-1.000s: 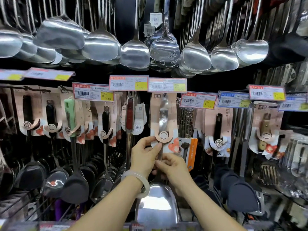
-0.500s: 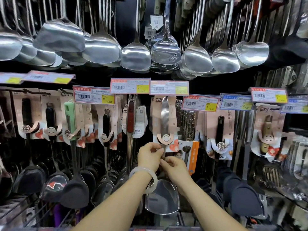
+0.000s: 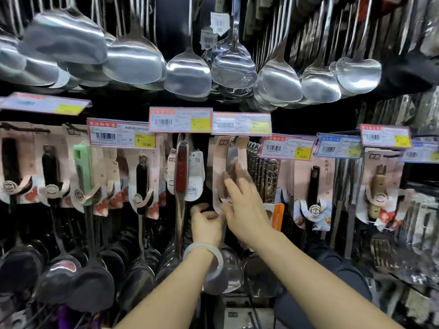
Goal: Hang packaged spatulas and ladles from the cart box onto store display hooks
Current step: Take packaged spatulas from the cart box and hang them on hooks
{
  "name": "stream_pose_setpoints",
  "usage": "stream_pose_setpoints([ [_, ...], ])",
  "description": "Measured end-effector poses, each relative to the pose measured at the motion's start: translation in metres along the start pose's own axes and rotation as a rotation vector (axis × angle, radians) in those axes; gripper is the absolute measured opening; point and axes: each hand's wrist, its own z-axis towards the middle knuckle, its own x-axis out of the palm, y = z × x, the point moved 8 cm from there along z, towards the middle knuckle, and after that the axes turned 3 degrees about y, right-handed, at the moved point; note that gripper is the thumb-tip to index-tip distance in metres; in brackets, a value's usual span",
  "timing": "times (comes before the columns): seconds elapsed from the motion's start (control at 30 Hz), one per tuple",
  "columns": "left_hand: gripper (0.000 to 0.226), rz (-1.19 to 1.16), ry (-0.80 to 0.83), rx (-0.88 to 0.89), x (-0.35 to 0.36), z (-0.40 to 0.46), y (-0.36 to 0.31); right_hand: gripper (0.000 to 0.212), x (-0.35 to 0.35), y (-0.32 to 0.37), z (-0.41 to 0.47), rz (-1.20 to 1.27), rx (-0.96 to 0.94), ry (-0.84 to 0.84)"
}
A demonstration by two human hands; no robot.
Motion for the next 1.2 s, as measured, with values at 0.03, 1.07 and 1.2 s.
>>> stream_pose_setpoints([
  [0.03,0.046,0.007,0.003,-0.008,0.001,0.003,0.002,0.064,0.004,-0.001,0.002,-0.015,0.017,0.009],
  [1.07,0.037,0.027,-0.033,-0.006,0.033,0.084,0.032,0.081,0.034,-0.039,0.080,-0.183,0.146,0.422],
  [1.2,0.028,0.093,-0.040,0.043,0.031,0.091,0.030,0.078,0.039,-0.039,0.085,-0.184,0.166,0.420],
])
